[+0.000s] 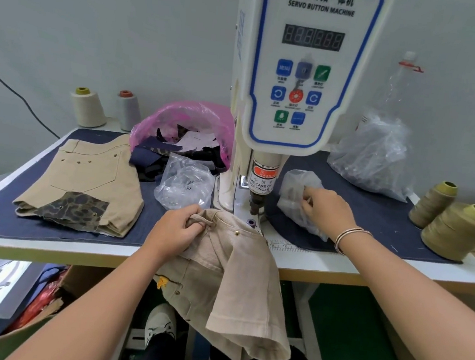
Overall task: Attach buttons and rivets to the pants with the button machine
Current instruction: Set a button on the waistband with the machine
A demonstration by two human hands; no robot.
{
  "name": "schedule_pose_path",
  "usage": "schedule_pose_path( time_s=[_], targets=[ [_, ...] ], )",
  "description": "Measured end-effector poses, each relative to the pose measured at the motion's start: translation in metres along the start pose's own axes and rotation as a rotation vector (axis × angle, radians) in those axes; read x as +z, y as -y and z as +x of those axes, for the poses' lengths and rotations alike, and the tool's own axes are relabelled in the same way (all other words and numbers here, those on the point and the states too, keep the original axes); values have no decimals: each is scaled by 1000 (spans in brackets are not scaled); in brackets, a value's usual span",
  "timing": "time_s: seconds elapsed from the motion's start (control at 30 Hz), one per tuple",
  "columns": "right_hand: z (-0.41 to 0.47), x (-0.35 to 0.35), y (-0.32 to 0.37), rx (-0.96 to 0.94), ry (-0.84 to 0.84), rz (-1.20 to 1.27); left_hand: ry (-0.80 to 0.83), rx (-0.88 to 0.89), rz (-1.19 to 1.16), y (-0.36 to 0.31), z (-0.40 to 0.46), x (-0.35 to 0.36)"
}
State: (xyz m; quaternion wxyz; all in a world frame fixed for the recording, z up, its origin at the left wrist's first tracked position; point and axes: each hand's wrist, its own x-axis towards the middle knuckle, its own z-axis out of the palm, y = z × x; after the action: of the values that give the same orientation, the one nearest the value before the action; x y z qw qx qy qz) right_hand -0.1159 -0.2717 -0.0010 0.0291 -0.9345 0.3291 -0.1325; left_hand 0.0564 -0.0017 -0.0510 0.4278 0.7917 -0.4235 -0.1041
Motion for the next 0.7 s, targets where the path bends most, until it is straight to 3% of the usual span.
schedule_pose_path(
  time_s=[0.17, 0.4, 0.57, 0.7],
  targets=[
    [5, 5, 5, 60, 49, 28, -7, 7, 0, 0, -1, 0],
    [4, 1, 0, 212, -24, 444, -9, -5, -5, 0, 0, 0],
    [-26, -15, -9, 390, -213, 973, -3, -18, -7, 0, 1, 0],
    [-59, -30, 13, 447, -20, 1542, -6, -17, -2, 0, 1, 1]
  ],
)
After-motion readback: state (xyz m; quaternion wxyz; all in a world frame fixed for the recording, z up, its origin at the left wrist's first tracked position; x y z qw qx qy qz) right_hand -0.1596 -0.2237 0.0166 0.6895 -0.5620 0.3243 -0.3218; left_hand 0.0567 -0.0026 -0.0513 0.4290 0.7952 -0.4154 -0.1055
